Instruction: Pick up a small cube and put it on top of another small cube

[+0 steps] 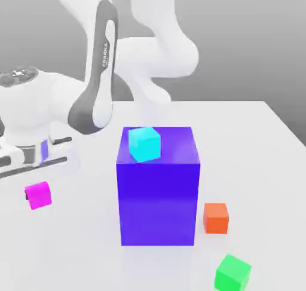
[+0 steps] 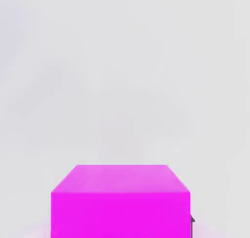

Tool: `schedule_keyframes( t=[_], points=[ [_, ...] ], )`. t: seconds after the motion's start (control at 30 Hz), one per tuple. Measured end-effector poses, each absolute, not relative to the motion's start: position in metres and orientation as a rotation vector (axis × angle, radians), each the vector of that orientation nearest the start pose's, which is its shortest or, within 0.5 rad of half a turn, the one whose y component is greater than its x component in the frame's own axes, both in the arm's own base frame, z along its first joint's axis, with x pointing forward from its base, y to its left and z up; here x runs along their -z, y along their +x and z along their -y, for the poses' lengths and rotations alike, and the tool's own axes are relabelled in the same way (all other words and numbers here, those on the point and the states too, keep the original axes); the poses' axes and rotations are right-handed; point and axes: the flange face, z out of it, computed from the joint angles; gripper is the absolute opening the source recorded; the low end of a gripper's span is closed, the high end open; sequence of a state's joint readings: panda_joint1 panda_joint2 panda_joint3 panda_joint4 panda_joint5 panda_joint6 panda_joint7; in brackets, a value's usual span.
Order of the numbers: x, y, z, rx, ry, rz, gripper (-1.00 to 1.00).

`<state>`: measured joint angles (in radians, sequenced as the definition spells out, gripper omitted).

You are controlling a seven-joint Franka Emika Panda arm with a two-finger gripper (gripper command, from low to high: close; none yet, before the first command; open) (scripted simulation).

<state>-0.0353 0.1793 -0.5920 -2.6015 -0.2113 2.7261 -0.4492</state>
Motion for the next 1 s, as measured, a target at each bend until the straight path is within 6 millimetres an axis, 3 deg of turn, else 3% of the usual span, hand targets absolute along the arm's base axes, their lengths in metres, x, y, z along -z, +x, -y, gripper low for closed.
schedule_keyframes(
  t=[0.13,0.27,0.4,0.47,0.53,0.67,1.0],
  points=[
    [-0.202,0.403,0.240,-0.323,-3.264,0.619,-1.00],
    [-0.202,0.454,0.213,-0.456,-3.141,1.203,-1.00],
    [-0.202,0.503,0.181,-0.594,-2.907,1.769,-1.00],
    [-0.204,0.526,0.150,-0.608,-2.811,1.947,-1.00],
    [-0.208,0.537,0.117,-0.568,-2.794,1.983,-1.00],
    [-0.215,0.540,0.064,-0.444,-2.856,1.874,-1.00],
    [-0.232,0.521,-0.055,-0.162,-2.965,1.475,-1.00]
  ],
)
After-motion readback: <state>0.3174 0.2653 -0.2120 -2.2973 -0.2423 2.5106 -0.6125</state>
